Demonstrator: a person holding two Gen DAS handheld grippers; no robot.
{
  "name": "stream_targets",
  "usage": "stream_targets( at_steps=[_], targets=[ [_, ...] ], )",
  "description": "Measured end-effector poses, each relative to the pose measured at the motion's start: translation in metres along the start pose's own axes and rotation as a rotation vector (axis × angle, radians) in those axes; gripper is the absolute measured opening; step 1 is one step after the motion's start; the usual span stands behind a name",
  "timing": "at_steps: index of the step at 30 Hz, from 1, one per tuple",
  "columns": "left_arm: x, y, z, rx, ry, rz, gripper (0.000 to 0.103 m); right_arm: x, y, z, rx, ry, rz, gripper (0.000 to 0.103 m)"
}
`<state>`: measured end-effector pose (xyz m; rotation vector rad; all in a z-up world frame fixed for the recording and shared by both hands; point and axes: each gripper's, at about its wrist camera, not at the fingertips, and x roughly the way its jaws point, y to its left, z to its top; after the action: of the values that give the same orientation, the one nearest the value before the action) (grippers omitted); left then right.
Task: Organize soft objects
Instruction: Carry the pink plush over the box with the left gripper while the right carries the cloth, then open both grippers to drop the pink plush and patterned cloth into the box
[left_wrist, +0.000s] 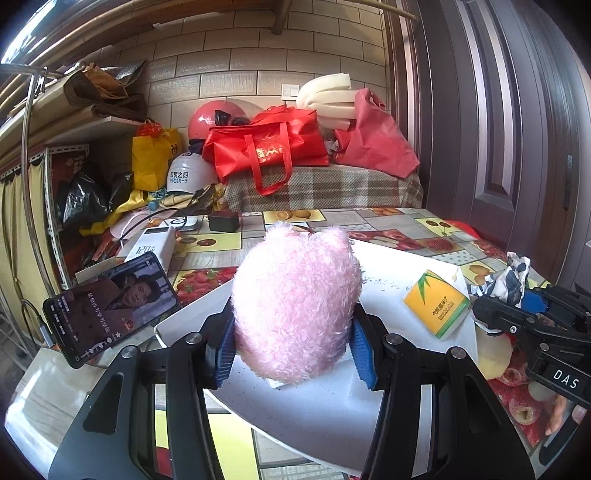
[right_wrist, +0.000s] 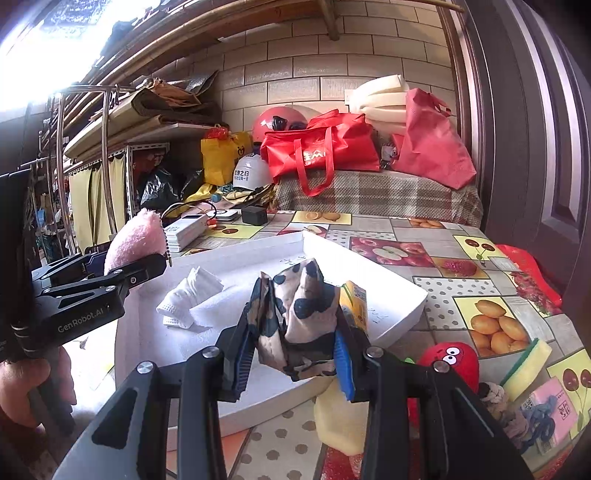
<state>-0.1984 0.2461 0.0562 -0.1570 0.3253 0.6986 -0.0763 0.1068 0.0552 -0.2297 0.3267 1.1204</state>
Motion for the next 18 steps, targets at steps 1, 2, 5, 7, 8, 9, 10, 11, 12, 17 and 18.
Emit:
stream_targets(
  at_steps=[1,2,5,7,8,9,10,11,12,17,18],
  targets=[
    [0.003,0.002,0.001,-0.004,0.002,0.007,0.053,0.003,0.0,0.002,0.004,0.002,0.001,0.038],
    [0.007,0.004,0.002,-0.008,0.005,0.013,0.053,0.007,0.001,0.003,0.009,0.003,0.002,0.038],
    [0.017,0.01,0.006,-0.021,0.011,0.022,0.053,0.018,0.001,0.007,0.02,0.01,0.006,0.038],
    [0.023,0.012,0.009,-0.025,0.007,0.031,0.053,0.028,0.003,0.01,0.023,0.023,0.006,0.038],
    [0.026,0.014,0.01,-0.025,0.007,0.033,0.053,0.033,0.004,0.012,0.024,0.028,0.006,0.038],
    [0.03,0.015,0.011,-0.025,0.008,0.036,0.053,0.038,0.005,0.014,0.022,0.035,0.005,0.038],
    [0.033,0.015,0.013,-0.024,0.01,0.036,0.053,0.042,0.006,0.015,0.019,0.037,0.004,0.038],
    [0.037,0.016,0.014,-0.022,0.012,0.034,0.053,0.046,0.007,0.017,0.017,0.043,0.001,0.038],
    [0.04,0.016,0.015,-0.02,0.016,0.032,0.053,0.05,0.008,0.018,0.015,0.047,0.0,0.038],
    [0.055,0.016,0.019,-0.011,0.052,0.023,0.053,0.067,0.004,0.025,0.024,0.061,-0.033,0.038],
    [0.057,0.015,0.02,-0.008,0.057,0.017,0.053,0.07,0.003,0.025,0.031,0.068,-0.036,0.038]
  ],
)
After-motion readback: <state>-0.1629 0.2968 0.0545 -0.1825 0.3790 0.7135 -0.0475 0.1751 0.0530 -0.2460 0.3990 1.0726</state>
